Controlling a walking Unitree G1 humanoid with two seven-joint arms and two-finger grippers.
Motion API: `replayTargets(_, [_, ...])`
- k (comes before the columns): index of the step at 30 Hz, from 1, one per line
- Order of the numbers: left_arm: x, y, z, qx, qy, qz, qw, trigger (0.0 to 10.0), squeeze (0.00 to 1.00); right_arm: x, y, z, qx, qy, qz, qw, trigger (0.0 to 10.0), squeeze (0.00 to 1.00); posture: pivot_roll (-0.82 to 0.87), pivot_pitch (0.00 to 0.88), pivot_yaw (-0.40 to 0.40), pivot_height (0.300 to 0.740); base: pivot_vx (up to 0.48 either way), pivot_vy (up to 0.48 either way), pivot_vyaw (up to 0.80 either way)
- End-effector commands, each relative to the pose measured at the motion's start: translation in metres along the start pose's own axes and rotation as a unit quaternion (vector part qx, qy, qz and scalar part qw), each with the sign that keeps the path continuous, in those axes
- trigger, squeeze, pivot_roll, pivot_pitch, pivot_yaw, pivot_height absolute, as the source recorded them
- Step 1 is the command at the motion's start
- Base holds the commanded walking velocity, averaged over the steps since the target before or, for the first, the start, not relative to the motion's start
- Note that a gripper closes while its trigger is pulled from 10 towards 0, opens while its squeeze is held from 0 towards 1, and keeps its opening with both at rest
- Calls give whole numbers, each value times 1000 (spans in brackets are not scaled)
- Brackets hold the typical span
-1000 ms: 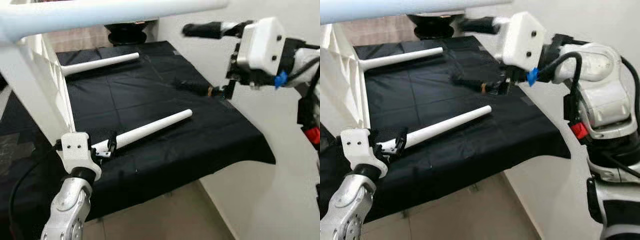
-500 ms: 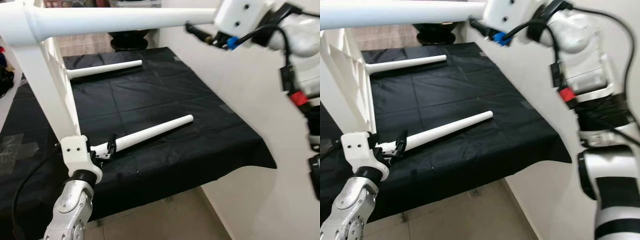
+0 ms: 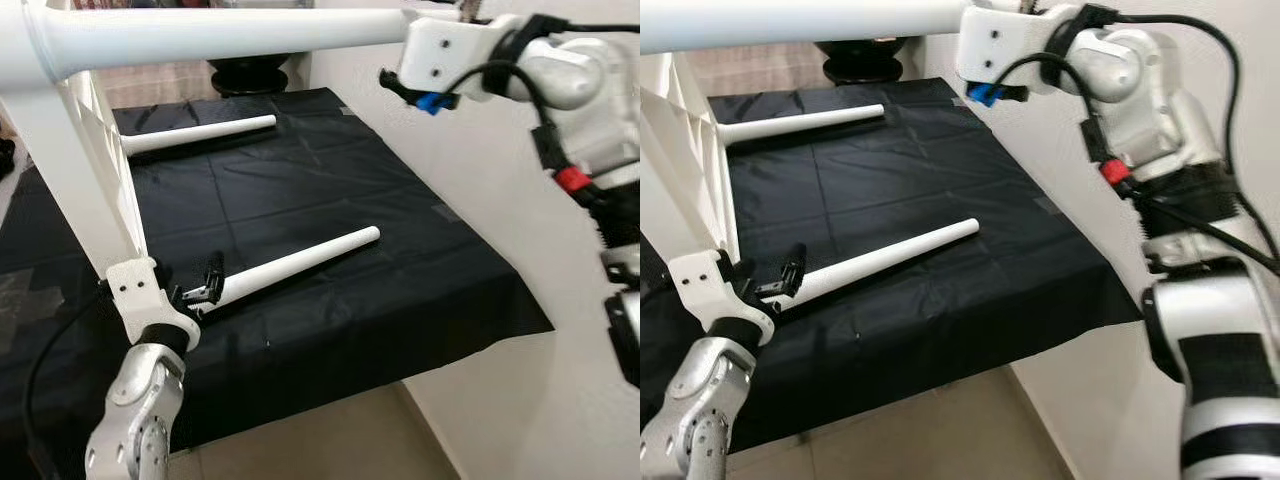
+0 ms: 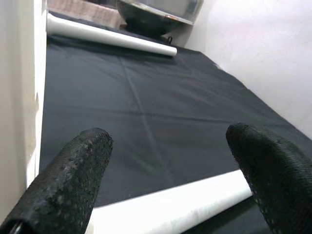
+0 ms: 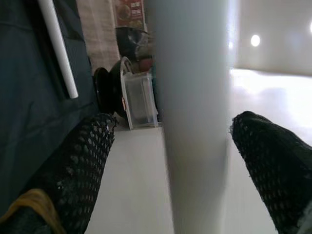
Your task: Building children table
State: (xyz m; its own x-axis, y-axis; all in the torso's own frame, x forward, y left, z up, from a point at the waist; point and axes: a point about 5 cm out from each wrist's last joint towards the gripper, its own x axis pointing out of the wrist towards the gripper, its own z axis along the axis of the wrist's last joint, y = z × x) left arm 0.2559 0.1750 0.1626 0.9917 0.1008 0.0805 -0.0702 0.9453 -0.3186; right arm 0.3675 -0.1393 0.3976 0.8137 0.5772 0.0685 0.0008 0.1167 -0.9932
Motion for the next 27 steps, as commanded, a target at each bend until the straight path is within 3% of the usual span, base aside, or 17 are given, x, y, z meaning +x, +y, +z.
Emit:
replayTargets(1, [1,-1,-1,-18,-4,12,1000,10000,0,6,-2,6,-7,-2,-9,1000,10000,0,-87,19,-99,740,0,0,0])
replayTargets(4, [1,0,1,-15,-10,26,999,10000,0,9,-2,11,-2,-10,-10,1000,10000,0,-86,24,-102,740,0,0,0])
replayTargets(5, [1,2,0,-12,-9,35,999,10000,0,10,-3,11,-2,-12,-10,1000,2824,0,-88,28,-105,740,0,0,0])
replayTargets(6, [1,2,0,-12,-9,35,999,10000,0,10,-3,11,-2,-12,-10,1000,2824,0,-88,28,-105,740,0,0,0])
replayTargets(7, [1,3,0,-10,-9,41,999,10000,0,10,-3,12,-2,-14,-9,1000,0,0,-88,28,-105,740,0,0,0])
replayTargets(17, [9,12,-1,9,-6,55,998,10000,0,12,-3,9,3,-19,-14,1000,0,0,-98,27,-97,740,0,0,0])
replayTargets(18, [11,14,0,17,-7,60,998,6314,0,12,-4,9,3,-19,-17,1000,0,0,-98,27,-97,740,0,0,0])
replayTargets(19, [11,14,0,17,-7,60,998,6314,0,12,-4,9,3,-19,-17,1000,0,0,-98,27,-97,740,0,0,0])
replayTargets(20, [12,19,1,23,-7,78,997,0,0,12,-5,9,3,-19,-19,1000,0,0,-98,28,-96,740,0,0,0])
replayTargets(27, [11,34,2,29,-5,134,991,0,0,11,-5,9,5,-20,-19,1000,0,0,-99,30,-94,740,0,0,0])
